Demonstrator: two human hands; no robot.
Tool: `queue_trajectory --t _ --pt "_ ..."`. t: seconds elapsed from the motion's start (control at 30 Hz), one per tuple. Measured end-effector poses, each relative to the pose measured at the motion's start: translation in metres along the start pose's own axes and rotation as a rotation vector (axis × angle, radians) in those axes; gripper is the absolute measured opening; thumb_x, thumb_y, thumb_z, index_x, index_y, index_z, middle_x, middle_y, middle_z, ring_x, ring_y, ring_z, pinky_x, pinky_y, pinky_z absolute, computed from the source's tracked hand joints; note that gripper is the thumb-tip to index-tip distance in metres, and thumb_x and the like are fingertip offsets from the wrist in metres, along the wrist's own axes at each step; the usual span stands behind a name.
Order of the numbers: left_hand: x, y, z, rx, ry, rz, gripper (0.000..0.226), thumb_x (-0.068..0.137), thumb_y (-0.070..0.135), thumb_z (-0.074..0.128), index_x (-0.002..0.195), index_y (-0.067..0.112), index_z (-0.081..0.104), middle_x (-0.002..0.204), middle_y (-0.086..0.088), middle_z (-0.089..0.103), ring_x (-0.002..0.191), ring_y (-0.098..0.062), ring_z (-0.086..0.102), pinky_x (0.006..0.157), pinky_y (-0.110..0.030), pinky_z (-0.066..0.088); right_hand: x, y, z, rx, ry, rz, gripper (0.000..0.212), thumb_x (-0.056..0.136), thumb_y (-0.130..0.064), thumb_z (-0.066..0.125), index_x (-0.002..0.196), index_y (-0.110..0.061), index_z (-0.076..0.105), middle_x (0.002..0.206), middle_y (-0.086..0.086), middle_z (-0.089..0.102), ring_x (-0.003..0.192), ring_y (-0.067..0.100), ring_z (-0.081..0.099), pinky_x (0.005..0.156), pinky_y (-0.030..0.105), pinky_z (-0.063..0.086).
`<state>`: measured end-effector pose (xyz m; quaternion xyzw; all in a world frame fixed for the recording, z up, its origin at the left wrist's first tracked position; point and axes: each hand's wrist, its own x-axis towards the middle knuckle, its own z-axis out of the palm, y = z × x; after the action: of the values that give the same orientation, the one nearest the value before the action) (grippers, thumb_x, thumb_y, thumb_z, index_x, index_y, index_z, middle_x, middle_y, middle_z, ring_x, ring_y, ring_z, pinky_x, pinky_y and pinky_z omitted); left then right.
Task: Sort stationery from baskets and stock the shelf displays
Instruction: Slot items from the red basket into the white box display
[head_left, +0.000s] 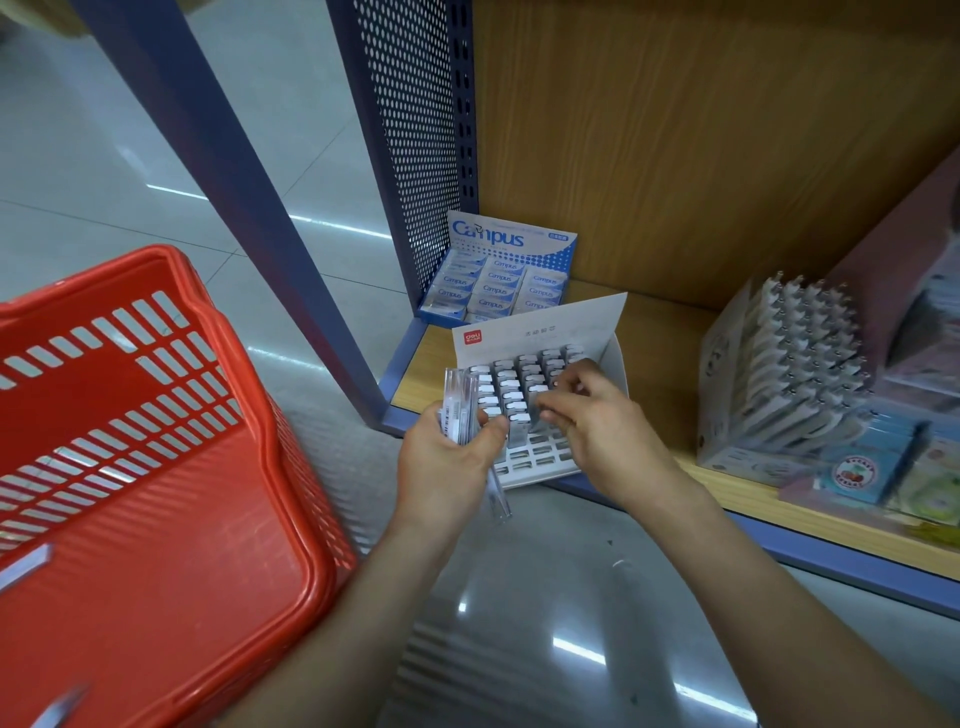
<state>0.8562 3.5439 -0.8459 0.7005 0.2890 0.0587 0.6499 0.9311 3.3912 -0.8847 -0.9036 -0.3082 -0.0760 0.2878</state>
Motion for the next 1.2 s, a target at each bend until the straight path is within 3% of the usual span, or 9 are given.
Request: queue_trajectory --t 0.17,0.27,0.4,0.63,0.77,0.9,1.0,1.07,1.2 --pt "0.000 0.001 0.000 0.021 -0.020 0.001 0.011 0.084 0.017 0.074 0.089 0.011 0.067 0.075 0.002 0.069 0.063 -0.006 0.062 0.061 -0.019 0.052 0.000 0.000 0.003 -0.018 0.181 -0.033 0.011 0.079 -0.004 0.074 0.089 -0.006 0.070 0.087 0.008 0.066 0.073 0.026 0.066 0.055 0.033 0.056" --pt "-0.002 0.002 0.001 0.015 -0.030 -0.016 0.012 0.086 0.021 0.073 0.089 0.011 0.066 0.070 0.001 0.065 0.057 -0.007 0.055 0.057 -0.022 0.047 0.001 0.003 0.005 -0.047 0.190 -0.096 0.004 0.080 -0.004 0.071 0.083 -0.005 0.069 0.084 0.008 0.065 0.070 0.026 0.066 0.051 0.035 0.056" --pt "-0.009 0.007 0.006 -0.025 -0.097 -0.038 0.015 0.087 0.026 0.071 0.090 0.012 0.066 0.070 0.001 0.065 0.050 -0.002 0.052 0.049 -0.015 0.041 -0.001 0.009 0.003 -0.045 0.201 -0.103 0.012 0.077 0.001 0.076 0.087 -0.003 0.071 0.091 0.011 0.066 0.073 0.028 0.067 0.052 0.037 0.057" --pt "-0.016 0.018 0.009 -0.060 -0.106 -0.001 0.009 0.088 0.024 0.070 0.088 0.016 0.066 0.068 0.005 0.066 0.055 0.001 0.057 0.048 -0.010 0.042 0.005 0.005 0.000 -0.119 -0.006 -0.188 0.031 0.069 0.004 0.075 0.097 -0.009 0.070 0.100 0.009 0.064 0.074 0.034 0.067 0.052 0.038 0.056" --pt "-0.018 0.023 0.005 -0.119 -0.095 -0.077 0.011 0.089 0.027 0.069 0.093 0.017 0.068 0.063 0.012 0.065 0.058 -0.001 0.060 0.051 -0.016 0.046 0.003 0.005 0.001 -0.108 0.002 -0.120 0.038 0.070 0.009 0.072 0.103 -0.010 0.071 0.104 0.010 0.063 0.077 0.034 0.067 0.055 0.042 0.058" --pt "-0.021 0.025 0.007 -0.243 -0.082 -0.187 0.018 0.088 0.035 0.068 0.094 0.018 0.068 0.062 0.010 0.064 0.057 -0.012 0.055 0.049 -0.023 0.035 -0.008 -0.017 -0.012 0.232 0.137 0.210 0.041 0.087 -0.004 0.066 0.123 -0.022 0.064 0.114 0.003 0.056 0.091 0.020 0.065 0.077 0.030 0.056" --pt "-0.023 0.029 0.012 -0.405 -0.106 -0.195 0.022 0.090 0.030 0.066 0.106 0.015 0.070 0.087 0.003 0.075 0.074 -0.018 0.070 0.056 -0.026 0.051 -0.024 -0.047 -0.041 0.857 -0.094 0.551 0.029 0.085 -0.032 0.070 0.113 -0.035 0.065 0.104 -0.004 0.062 0.082 0.014 0.068 0.075 0.033 0.058" --pt "-0.026 0.030 0.016 -0.442 -0.119 -0.226 0.023 0.092 0.029 0.064 0.109 0.015 0.069 0.096 -0.005 0.076 0.079 -0.022 0.073 0.060 -0.030 0.057 -0.036 -0.065 -0.047 0.941 -0.273 0.563 0.031 0.082 -0.024 0.074 0.109 -0.037 0.064 0.095 -0.004 0.064 0.075 0.019 0.070 0.070 0.033 0.057" --pt "-0.024 0.027 0.015 -0.371 -0.139 -0.244 0.024 0.092 0.032 0.063 0.098 0.009 0.067 0.080 -0.012 0.069 0.058 -0.018 0.059 0.047 -0.024 0.044 -0.039 -0.066 -0.044 1.089 -0.040 0.683 0.023 0.089 0.003 0.062 0.104 -0.013 0.068 0.080 0.011 0.071 0.065 0.017 0.069 0.062 0.025 0.054"
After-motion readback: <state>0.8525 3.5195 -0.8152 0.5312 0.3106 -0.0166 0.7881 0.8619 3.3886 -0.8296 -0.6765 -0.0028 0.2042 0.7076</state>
